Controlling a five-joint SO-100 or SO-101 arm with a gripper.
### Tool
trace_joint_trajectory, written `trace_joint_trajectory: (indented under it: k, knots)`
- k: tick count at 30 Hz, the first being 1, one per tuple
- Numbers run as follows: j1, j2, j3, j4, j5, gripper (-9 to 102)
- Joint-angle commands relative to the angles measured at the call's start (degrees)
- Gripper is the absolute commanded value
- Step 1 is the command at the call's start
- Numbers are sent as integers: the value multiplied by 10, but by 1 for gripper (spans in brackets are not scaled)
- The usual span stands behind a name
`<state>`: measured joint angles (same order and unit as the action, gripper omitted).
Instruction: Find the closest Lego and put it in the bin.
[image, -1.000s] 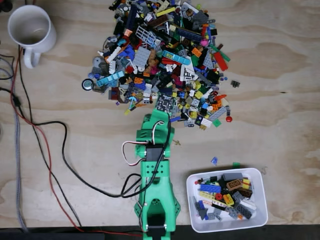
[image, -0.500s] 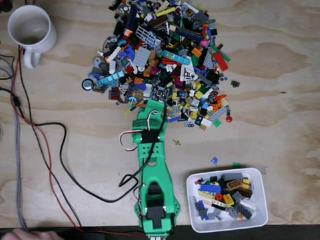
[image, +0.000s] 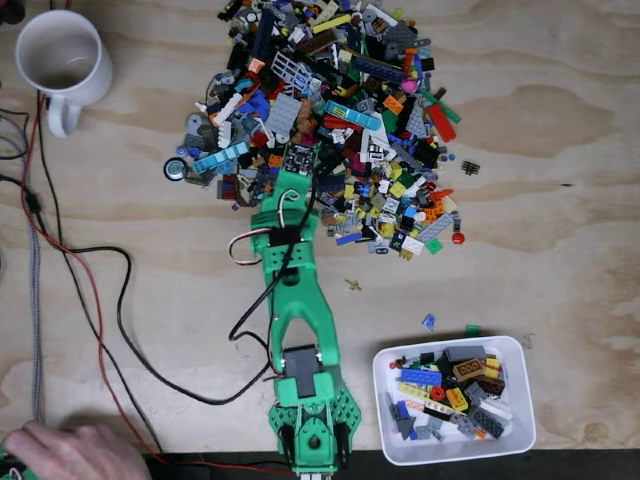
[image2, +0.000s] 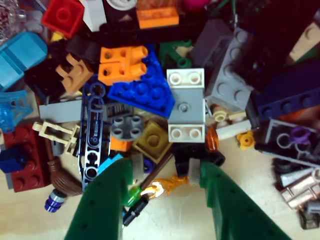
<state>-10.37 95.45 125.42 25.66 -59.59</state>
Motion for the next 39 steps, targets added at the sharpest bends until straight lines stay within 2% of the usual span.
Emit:
trace_joint_trajectory:
  k: [1,16,34,39]
  knots:
    - [1,-6,-60,-18,-11,16]
    - [33,-17,-84,33,-52,17]
    - [44,-83,-119,-31,-93,16]
    - [47,-104,-120,-56,-102,10]
